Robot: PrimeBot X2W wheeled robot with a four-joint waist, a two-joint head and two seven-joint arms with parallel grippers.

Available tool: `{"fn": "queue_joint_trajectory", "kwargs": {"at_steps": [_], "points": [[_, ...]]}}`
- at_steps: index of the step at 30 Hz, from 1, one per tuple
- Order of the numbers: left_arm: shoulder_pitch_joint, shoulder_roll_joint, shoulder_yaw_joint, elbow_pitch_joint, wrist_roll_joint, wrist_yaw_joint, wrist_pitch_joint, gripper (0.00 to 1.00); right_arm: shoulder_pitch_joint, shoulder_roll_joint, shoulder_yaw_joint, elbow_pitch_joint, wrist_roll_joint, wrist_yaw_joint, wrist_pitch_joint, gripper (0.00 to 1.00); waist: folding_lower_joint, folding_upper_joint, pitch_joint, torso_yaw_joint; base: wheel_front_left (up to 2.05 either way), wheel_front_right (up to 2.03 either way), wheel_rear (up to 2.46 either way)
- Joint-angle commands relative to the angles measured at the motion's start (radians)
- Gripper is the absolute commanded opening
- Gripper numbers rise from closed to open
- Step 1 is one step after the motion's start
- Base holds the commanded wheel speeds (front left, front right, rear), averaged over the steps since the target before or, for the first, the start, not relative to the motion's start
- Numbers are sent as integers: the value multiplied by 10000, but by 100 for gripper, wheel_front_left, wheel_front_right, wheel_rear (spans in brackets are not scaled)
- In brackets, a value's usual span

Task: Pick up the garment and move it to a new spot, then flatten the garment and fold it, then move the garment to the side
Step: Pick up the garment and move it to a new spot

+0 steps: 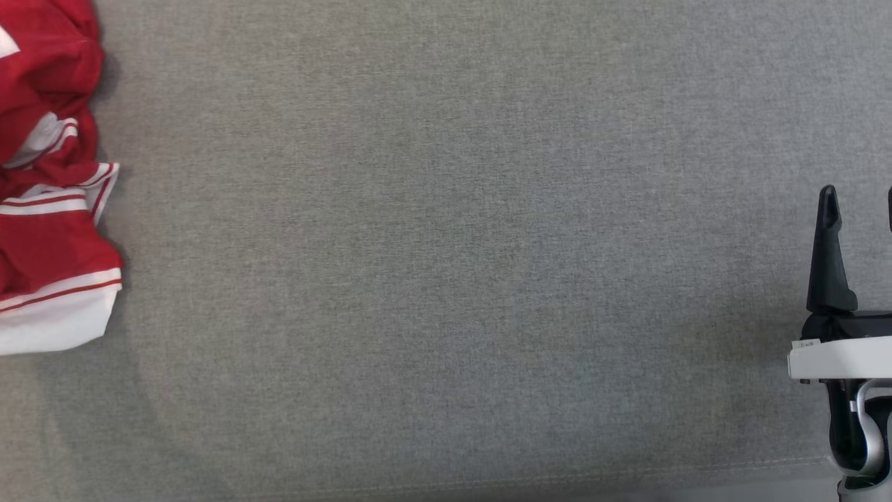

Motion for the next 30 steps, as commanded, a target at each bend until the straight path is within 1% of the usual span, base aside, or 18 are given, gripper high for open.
{"fn": "queue_joint_trajectory", "kwargs": {"at_steps": [1,3,5,8,9,13,15,16,17,18,21,25,29,30], "points": [[-146,174,-44,213,-65,-15,167,100,-103,35,-5,6,-76,3,-63,100,-1,0,637,-648,0,0,0],[-106,248,-179,856,-263,-45,898,100,-98,38,-25,51,-89,3,-78,100,-1,0,622,-651,0,0,0],[-139,385,-344,1189,-391,-74,1349,100,-87,37,-64,75,-115,3,-78,100,-1,0,587,-627,0,0,0],[-126,252,-496,1621,-840,-91,2072,100,-97,29,-91,43,-120,3,-33,100,-1,0,498,-554,0,0,0],[-64,197,-619,1727,-1069,-90,2469,100,-95,24,-53,37,-129,3,-12,100,-1,0,456,-530,0,0,0],[220,249,-1127,1748,-1662,-98,3506,100,-94,18,59,48,-144,3,61,100,-1,0,330,-470,0,0,0],[309,338,-1341,1646,-1835,-100,3748,100,-103,35,118,54,-159,3,80,100,-1,0,271,-472,0,0,0],[363,401,-1441,1614,-1960,-101,3864,46,-106,44,154,67,-160,3,91,100,-1,0,235,-484,0,0,0],[402,463,-1520,1591,-2017,-101,3921,18,-100,42,173,77,-160,3,101,100,-1,0,210,-496,0,0,0],[445,521,-1588,1577,-2086,-101,3959,0,-98,40,190,92,-149,3,92,100,-1,0,179,-511,0,0,0],[524,636,-1742,1483,-2316,-101,3929,0,-68,47,237,130,-93,3,98,100,-1,0,69,-560,0,0,0],[548,852,-1938,1262,-2321,-101,3419,0,-58,75,306,224,-43,3,43,100,-1,0,-105,-598,0,0,0],[467,920,-1976,1151,-2339,-102,2605,0,-101,100,408,399,30,3,-43,100,-1,0,-360,-622,0,0,0],[359,980,-1948,1062,-2353,-98,2139,0,-126,124,474,532,55,3,-96,100,-1,0,-521,-636,0,0,0]]}}
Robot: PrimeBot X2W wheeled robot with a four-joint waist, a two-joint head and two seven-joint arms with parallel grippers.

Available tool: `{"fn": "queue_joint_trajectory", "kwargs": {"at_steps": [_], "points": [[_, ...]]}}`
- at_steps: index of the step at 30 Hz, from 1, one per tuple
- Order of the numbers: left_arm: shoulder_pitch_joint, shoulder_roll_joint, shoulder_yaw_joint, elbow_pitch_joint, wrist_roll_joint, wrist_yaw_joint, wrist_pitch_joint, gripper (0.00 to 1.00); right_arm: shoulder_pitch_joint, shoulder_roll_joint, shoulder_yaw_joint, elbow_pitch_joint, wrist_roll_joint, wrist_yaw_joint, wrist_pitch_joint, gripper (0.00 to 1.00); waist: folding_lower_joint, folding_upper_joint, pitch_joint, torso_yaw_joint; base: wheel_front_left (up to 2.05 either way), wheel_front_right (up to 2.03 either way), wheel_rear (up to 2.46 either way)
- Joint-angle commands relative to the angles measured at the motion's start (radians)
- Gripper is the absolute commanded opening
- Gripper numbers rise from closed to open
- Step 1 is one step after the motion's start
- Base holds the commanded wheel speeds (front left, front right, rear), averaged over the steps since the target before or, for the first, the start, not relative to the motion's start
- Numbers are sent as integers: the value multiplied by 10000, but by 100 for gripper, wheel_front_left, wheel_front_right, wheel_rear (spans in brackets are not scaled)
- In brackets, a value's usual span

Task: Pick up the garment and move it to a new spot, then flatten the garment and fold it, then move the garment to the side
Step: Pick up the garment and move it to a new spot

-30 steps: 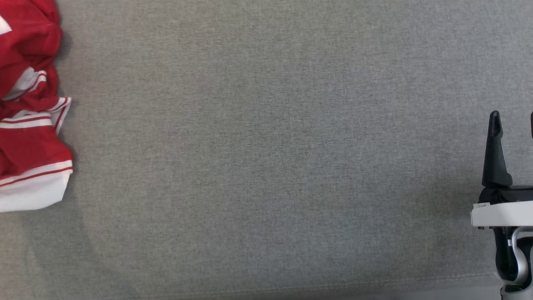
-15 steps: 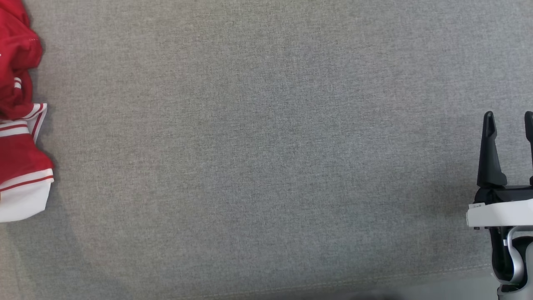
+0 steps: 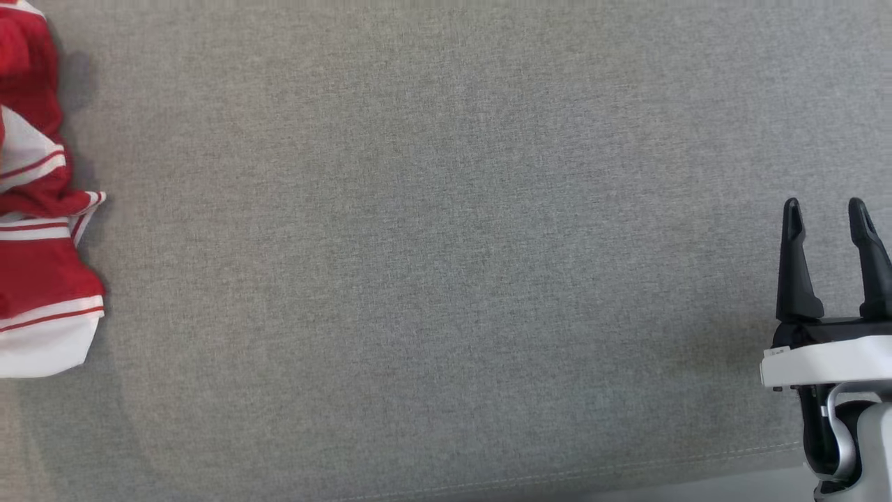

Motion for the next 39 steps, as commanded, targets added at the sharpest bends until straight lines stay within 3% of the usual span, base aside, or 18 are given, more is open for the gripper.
{"fn": "queue_joint_trajectory", "kwargs": {"at_steps": [1,8,18,28,33,39], "points": [[-145,176,4,-113,73,-26,-325,0,-92,29,42,101,60,3,-97,100,-1,0,-245,-24,0,0,0],[-594,343,-104,-664,747,235,-1810,0,-74,147,233,605,187,3,-305,100,-1,0,-1032,-143,0,0,0],[-1373,55,-638,-3083,1302,583,-1768,0,87,368,450,1373,418,3,-607,100,-1,0,-1991,-717,0,0,0],[-2429,-1239,-1613,-5498,1196,770,-664,0,5,589,532,1847,589,3,-784,100,-1,0,-2126,-1599,0,0,0],[-2290,-1976,-2232,-5579,1225,741,-639,0,-145,653,689,1999,684,3,-787,100,-1,0,-2039,-2105,0,0,0],[-1033,-2817,-2892,-5235,988,840,-1001,0,-93,700,726,1966,793,3,-787,100,-1,0,-1961,-2493,0,0,0]]}}
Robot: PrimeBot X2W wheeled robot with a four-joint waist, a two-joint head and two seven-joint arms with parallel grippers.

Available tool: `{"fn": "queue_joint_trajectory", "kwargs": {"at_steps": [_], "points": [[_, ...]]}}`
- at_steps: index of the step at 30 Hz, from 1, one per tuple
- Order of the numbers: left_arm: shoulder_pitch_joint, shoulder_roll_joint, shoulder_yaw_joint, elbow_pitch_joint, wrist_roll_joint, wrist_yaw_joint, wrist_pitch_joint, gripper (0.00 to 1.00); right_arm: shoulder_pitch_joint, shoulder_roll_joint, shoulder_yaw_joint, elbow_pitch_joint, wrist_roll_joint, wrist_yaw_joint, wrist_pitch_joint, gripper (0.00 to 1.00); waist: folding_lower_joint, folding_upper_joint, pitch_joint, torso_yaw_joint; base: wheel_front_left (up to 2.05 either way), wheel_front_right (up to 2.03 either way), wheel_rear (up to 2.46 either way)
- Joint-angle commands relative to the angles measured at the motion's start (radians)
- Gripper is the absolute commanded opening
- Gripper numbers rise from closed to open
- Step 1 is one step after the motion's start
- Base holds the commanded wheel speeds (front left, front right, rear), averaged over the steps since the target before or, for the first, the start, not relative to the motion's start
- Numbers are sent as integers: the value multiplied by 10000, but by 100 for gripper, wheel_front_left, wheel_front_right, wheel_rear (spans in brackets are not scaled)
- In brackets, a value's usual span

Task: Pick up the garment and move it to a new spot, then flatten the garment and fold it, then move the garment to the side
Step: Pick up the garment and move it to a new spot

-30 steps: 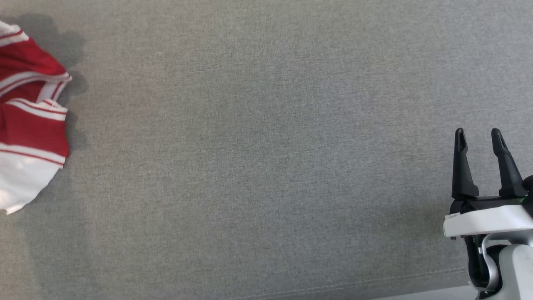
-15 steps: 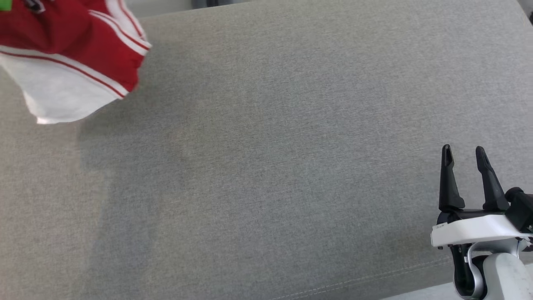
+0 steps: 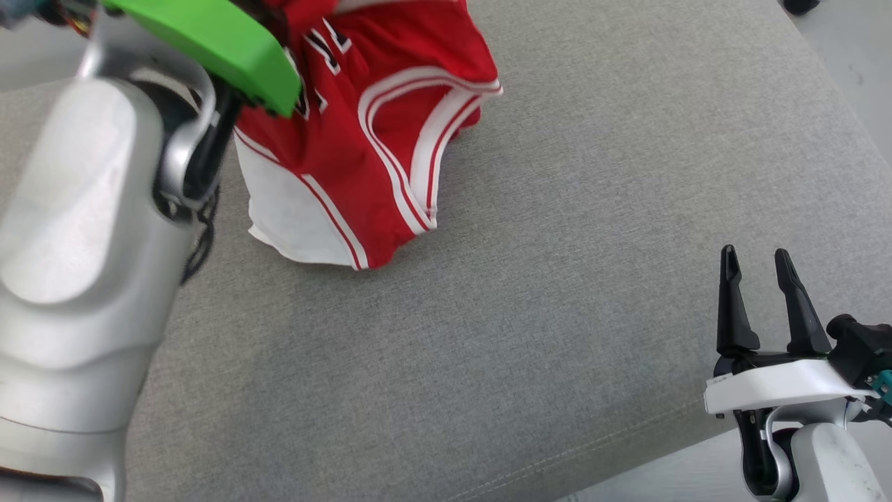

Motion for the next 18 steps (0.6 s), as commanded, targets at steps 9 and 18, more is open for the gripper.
{"fn": "queue_joint_trajectory", "kwargs": {"at_steps": [9,18], "points": [[3048,-852,-830,1454,-347,206,-1174,0,20,24,184,45,108,3,-32,100,0,-1,67,-353,0,0,0],[4071,-1403,-1583,2626,-95,-124,-2222,100,29,22,289,153,-18,3,-31,100,0,-1,-278,1,0,0,0]]}}
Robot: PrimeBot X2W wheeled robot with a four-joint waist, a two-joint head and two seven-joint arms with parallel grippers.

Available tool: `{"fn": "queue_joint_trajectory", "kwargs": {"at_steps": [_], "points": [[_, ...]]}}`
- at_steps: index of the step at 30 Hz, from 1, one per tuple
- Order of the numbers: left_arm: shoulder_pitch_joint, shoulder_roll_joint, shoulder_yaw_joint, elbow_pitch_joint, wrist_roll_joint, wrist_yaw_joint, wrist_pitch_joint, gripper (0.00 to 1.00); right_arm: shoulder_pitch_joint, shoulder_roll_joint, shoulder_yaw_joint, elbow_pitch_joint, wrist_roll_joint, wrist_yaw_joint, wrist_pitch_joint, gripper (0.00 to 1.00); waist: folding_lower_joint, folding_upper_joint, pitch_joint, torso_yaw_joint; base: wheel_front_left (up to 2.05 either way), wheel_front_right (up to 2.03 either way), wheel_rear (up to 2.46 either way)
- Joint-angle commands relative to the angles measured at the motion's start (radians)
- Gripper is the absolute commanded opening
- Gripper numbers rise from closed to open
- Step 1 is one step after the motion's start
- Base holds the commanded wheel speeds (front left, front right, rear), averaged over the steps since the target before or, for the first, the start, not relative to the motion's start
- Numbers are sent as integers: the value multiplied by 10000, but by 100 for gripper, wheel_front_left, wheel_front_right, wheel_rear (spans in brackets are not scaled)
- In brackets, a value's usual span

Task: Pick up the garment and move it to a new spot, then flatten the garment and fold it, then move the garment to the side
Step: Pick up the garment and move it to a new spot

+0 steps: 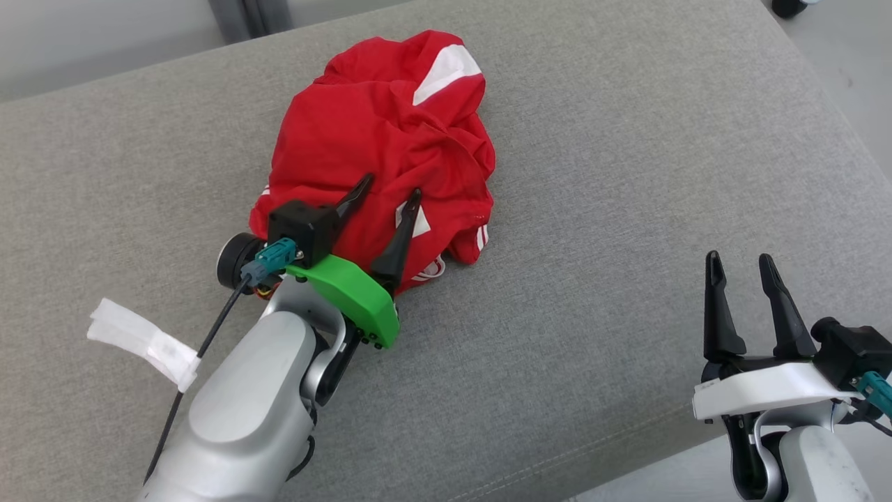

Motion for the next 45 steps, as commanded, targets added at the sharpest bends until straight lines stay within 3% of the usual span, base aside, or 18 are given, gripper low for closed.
{"fn": "queue_joint_trajectory", "kwargs": {"at_steps": [1,9,22,29,34,45], "points": [[34,-31,-23,36,92,-93,-255,100,54,-6,23,33,-88,3,-29,100,0,-1,-253,241,0,0,0],[51,118,308,-38,424,90,-1106,100,470,-84,20,64,-302,3,-29,100,0,-1,-1219,1203,0,0,0],[1984,1355,2282,-1790,785,579,-1230,100,813,-326,209,-45,-383,3,-30,100,0,-1,-1946,2663,0,0,0],[3561,1631,3704,-2862,1080,761,-1220,100,900,-420,211,-170,-368,3,-30,100,0,-1,-2045,2877,0,0,0],[4653,1502,4600,-3399,1338,771,-1220,100,961,-472,302,-309,-446,3,22,100,0,-1,-2181,2894,0,0,0],[5927,1101,5355,-3449,2004,421,-1220,100,1318,-684,607,-697,-451,3,305,100,0,-1,-2446,2871,0,0,0]]}}
